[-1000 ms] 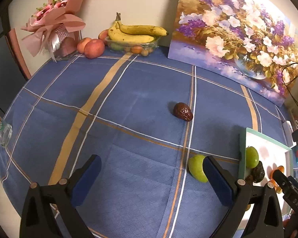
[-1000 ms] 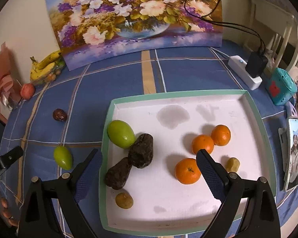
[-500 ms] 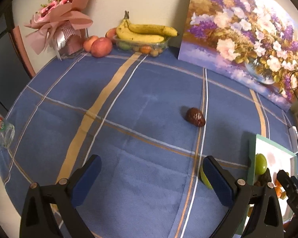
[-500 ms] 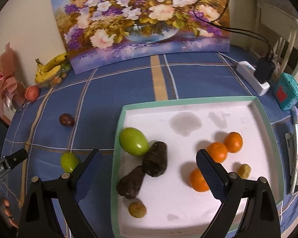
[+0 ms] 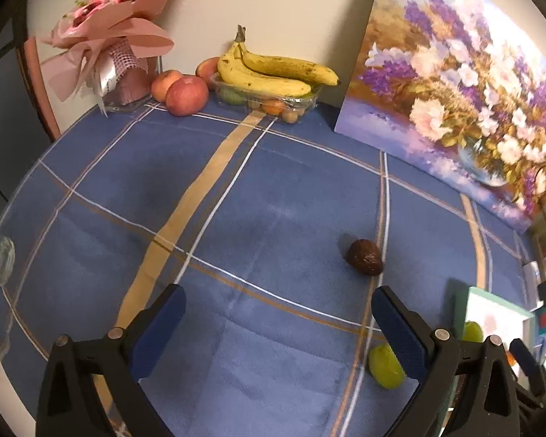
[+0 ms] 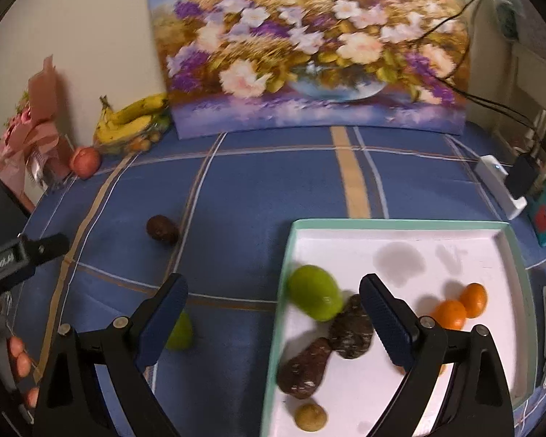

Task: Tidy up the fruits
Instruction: 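Move both open tools toward the green pear and brown date on the tablecloth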

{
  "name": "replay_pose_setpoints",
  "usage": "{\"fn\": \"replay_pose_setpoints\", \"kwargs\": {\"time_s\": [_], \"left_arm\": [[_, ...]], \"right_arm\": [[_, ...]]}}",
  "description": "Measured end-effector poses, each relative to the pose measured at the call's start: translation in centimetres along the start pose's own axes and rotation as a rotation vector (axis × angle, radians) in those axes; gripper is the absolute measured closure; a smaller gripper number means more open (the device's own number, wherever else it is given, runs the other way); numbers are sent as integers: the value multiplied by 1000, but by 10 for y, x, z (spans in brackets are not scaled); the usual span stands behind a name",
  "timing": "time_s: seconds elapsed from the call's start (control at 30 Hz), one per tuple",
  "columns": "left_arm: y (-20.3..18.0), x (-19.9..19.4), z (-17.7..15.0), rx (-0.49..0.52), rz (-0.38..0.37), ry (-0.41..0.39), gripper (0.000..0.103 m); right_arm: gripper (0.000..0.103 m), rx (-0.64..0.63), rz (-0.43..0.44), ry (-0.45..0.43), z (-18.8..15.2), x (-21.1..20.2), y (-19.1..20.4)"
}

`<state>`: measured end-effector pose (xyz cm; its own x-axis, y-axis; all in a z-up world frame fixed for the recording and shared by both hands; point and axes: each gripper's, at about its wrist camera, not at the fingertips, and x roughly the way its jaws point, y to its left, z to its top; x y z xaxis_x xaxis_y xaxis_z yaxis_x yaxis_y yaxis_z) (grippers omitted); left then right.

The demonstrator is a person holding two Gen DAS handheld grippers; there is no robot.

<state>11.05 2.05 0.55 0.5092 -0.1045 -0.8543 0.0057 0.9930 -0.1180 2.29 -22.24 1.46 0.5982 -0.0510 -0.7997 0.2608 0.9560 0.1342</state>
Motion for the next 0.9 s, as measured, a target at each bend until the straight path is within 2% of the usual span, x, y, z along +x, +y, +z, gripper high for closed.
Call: {"fn": "replay_pose_setpoints", "kwargs": {"time_s": [0.1,0.3,0.5,0.67,0.9], "left_arm": [[-2,4,5,30,13,14,0],[-6,1,18,86,57,-21,0],[-8,5,35,88,22,-12,0],[-9,10,48,109,41,-18,0],[-1,12,38,97,30,19,0]], "right_arm": [[7,-4,26,34,3,9,8],[7,-13,60,70,11,22,22],[7,-22,63,91,21,30,30],[7,-4,86,112,27,38,31],[8,-21,81,150,25,46,30]]}}
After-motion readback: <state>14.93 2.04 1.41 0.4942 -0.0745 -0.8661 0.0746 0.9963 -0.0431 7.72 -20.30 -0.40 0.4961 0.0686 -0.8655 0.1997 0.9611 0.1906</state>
